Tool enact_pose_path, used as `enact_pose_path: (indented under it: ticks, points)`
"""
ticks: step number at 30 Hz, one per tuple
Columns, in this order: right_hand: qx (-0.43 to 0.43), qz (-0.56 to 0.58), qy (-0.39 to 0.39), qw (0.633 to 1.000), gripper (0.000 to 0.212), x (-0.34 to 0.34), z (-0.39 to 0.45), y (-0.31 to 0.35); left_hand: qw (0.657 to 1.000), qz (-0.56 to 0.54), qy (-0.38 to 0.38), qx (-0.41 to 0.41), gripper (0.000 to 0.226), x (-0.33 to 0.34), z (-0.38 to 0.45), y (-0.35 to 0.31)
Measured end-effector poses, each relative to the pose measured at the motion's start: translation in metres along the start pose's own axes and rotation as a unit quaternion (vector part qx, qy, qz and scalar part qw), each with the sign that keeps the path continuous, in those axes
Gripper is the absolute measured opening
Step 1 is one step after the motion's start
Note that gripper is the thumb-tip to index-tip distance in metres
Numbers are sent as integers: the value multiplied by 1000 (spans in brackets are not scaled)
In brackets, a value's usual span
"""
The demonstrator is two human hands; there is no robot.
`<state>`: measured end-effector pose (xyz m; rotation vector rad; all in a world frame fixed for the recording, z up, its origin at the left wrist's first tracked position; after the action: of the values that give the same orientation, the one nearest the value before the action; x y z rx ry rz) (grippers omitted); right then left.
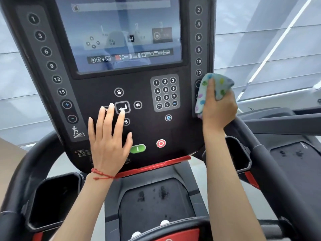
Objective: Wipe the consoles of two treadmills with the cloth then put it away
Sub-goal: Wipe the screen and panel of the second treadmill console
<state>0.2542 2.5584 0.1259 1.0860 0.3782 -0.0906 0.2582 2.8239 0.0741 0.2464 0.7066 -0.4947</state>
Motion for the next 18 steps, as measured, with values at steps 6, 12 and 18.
enact_pose_path:
  ticks: [6,12,18]
  points:
    - [-34,7,-6,999,50,6,-20,24,1000,-10,-11,7,47,4,10,-8]
    - [-260,14,34,965,49,30,-60,67,1000,-12,-28,5,46,6,29,-16]
    - [-283,17,22,959,51,28,-33,57,999,-15,-37,3,47,11,45,-21]
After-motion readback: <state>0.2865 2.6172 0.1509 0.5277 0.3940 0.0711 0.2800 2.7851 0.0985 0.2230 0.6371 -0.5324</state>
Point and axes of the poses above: each hand's wrist, its own z-axis towards the middle knuckle, its own x-axis out of the palm, y = z × x, the point moved 1 cm from there along z, towards the middle knuckle, and after that the axes turned 4 degrees about x, right-handed, at the moved point
